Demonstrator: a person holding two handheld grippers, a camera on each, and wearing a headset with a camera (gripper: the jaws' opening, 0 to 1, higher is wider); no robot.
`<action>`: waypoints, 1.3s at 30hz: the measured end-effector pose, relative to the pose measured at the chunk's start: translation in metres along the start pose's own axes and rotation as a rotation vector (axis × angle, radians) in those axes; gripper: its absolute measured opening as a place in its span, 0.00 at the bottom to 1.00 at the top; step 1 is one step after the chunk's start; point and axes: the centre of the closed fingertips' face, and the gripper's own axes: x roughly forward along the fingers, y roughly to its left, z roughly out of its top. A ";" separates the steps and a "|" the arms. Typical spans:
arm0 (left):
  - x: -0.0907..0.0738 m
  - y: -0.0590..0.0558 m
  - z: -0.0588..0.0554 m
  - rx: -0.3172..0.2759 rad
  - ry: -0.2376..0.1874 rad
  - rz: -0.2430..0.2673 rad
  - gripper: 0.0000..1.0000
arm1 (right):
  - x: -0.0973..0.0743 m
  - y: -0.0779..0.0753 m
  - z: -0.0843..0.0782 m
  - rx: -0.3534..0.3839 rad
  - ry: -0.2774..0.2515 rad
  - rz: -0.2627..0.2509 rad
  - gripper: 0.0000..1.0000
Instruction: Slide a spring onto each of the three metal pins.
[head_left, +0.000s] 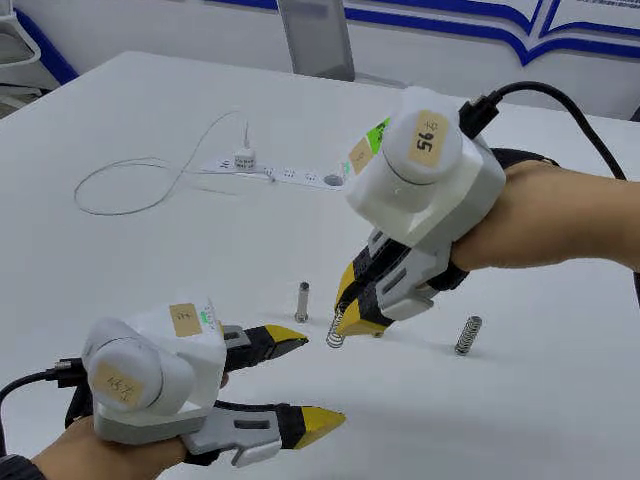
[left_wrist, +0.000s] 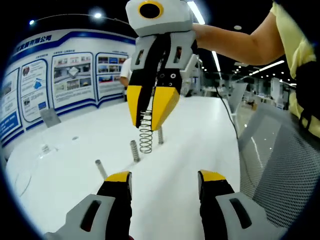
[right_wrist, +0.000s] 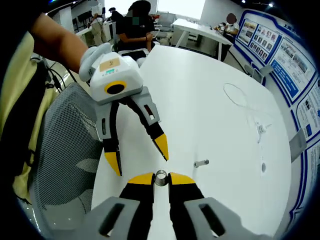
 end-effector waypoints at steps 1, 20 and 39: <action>0.000 0.000 -0.001 0.002 0.000 0.003 0.55 | 0.000 -0.005 0.001 0.003 0.000 -0.004 0.12; -0.009 0.009 -0.005 -0.039 -0.010 0.062 0.68 | 0.020 -0.075 0.008 0.061 0.003 -0.077 0.12; -0.016 0.017 -0.012 -0.063 -0.005 0.084 0.66 | 0.050 -0.095 -0.006 0.128 0.017 -0.067 0.12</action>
